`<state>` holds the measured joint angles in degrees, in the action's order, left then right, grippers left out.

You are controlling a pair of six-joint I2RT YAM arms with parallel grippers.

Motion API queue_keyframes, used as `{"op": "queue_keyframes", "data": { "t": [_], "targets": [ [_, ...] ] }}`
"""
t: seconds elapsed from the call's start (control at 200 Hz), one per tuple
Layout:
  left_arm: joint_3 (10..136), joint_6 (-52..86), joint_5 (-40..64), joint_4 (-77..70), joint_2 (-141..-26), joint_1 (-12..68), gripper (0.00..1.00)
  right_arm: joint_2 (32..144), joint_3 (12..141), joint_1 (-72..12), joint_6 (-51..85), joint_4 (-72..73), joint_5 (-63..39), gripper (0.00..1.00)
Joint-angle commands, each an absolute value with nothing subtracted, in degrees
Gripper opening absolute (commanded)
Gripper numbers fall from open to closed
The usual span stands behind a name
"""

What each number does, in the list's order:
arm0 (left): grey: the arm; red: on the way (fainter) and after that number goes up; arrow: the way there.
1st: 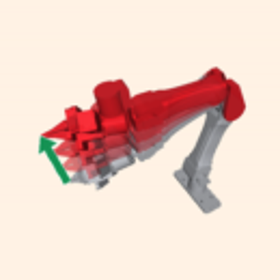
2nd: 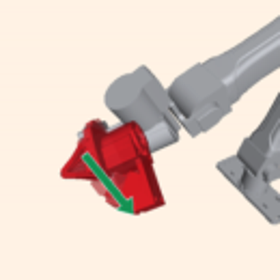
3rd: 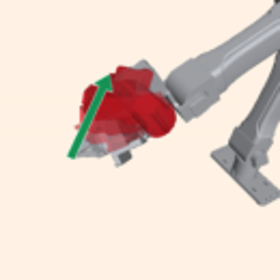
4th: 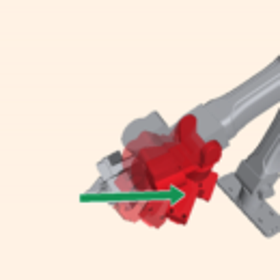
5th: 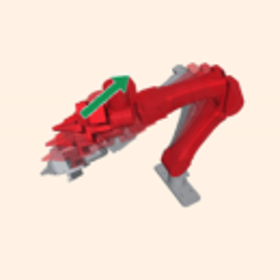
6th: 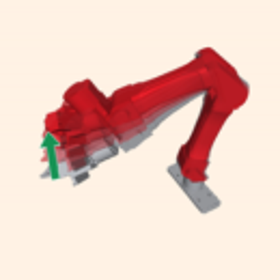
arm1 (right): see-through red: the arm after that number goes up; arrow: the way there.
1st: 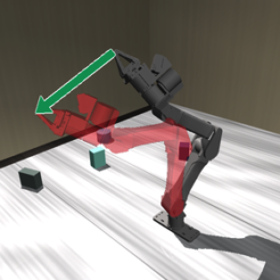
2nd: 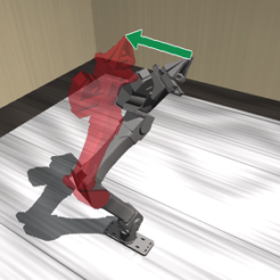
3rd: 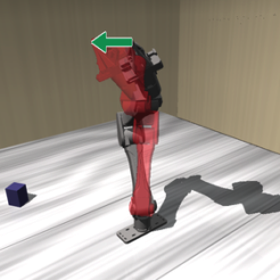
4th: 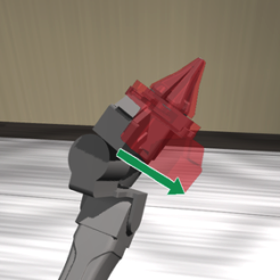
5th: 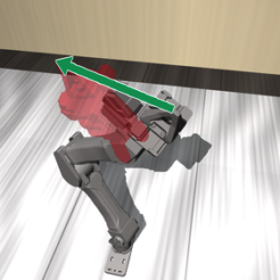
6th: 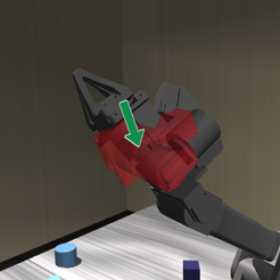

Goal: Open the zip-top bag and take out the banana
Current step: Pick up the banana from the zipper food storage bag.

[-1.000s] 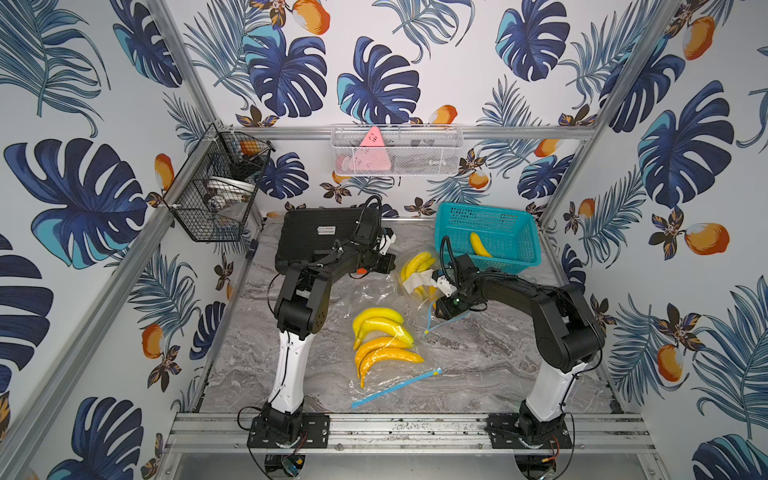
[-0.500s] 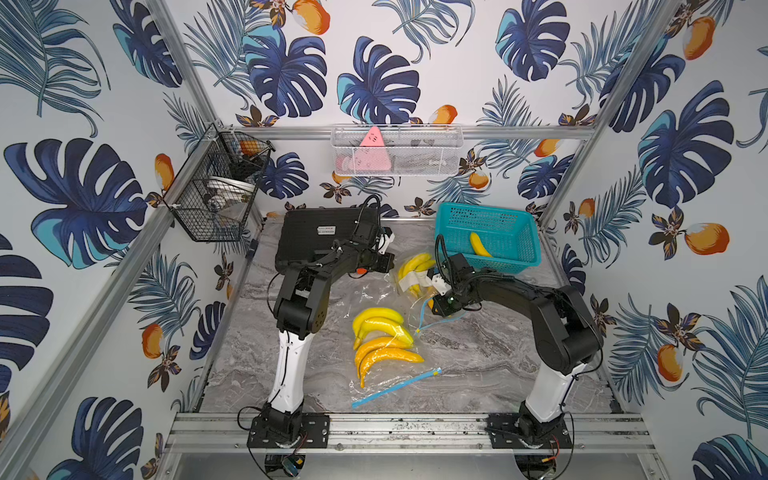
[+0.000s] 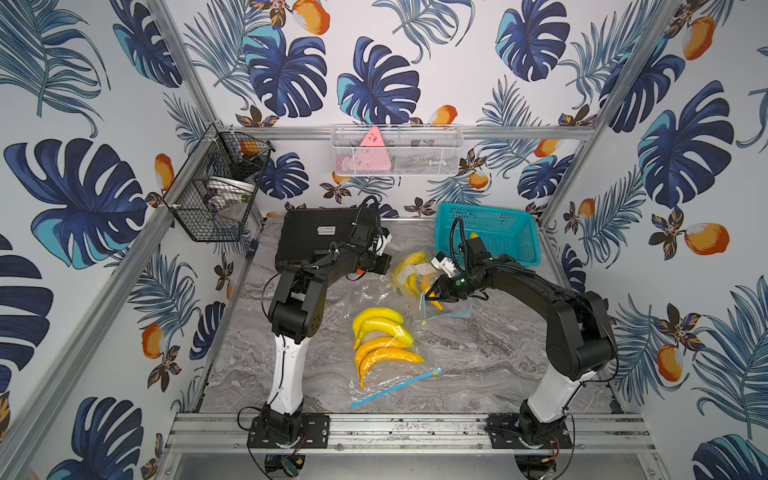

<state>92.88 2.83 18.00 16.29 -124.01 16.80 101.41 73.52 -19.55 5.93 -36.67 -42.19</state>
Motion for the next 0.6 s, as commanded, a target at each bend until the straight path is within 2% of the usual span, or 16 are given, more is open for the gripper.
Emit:
{"op": "queue_keyframes", "data": {
  "t": [0.0,0.17,0.365,0.47,0.595],
  "targets": [
    [92.87,0.82,15.17,14.64,-123.22,16.70,0.00,99.09,73.57,-18.08,3.63,-44.11,-47.21,0.12],
    [95.05,1.26,12.73,15.83,-124.49,16.68,0.00,95.89,73.15,-14.39,2.54,-49.64,-57.49,0.13],
    [99.80,1.83,11.61,19.47,-126.91,16.61,0.00,93.38,75.43,-14.42,-13.95,-71.48,-66.69,0.12],
    [100.79,2.29,12.34,19.75,-127.44,16.61,0.00,88.41,76.29,-11.85,-14.91,-71.66,-73.67,0.11],
    [101.07,2.49,12.93,20.17,-127.88,16.48,0.00,83.18,75.58,-0.68,-10.81,-64.70,-90.07,0.08]
  ]
}}
